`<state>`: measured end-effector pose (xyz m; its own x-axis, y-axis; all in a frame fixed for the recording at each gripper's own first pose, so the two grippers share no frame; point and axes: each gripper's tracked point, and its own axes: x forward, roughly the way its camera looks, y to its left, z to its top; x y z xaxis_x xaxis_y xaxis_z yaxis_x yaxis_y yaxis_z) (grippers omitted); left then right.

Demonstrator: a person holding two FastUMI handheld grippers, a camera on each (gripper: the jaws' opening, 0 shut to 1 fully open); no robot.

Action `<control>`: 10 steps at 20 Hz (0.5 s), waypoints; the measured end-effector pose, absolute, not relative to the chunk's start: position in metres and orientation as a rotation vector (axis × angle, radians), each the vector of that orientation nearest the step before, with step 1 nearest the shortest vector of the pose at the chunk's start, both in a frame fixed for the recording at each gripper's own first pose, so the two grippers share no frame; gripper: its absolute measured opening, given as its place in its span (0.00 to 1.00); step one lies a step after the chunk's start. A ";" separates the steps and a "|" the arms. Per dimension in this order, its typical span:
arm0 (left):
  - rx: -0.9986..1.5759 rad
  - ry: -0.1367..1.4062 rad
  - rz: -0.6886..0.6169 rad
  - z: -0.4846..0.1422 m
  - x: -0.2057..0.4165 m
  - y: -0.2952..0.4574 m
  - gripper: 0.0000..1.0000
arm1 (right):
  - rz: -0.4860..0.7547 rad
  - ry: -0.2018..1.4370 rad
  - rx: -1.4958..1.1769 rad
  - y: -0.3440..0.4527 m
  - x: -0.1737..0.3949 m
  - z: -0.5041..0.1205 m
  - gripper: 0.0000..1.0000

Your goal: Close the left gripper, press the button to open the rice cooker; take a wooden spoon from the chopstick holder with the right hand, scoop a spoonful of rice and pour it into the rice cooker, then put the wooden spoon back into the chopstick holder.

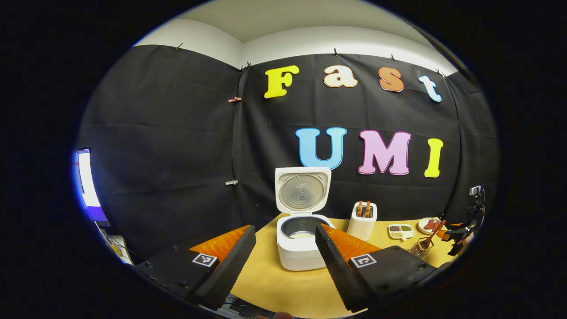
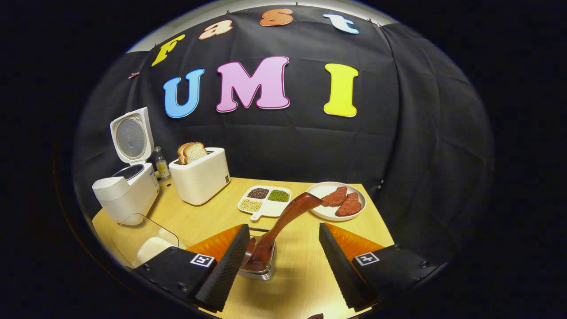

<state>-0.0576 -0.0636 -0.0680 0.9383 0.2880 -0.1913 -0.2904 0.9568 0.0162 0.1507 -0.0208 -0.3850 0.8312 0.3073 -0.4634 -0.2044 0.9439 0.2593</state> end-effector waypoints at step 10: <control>-0.036 0.237 0.339 -0.083 -0.069 -0.069 0.94 | 0.321 0.556 0.274 0.008 0.183 -0.423 0.48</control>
<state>-0.0691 -0.0690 -0.0829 0.9158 0.3250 -0.2361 -0.3334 0.9428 0.0046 0.1832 0.0084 -0.4234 0.8020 0.3684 -0.4702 -0.2222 0.9147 0.3377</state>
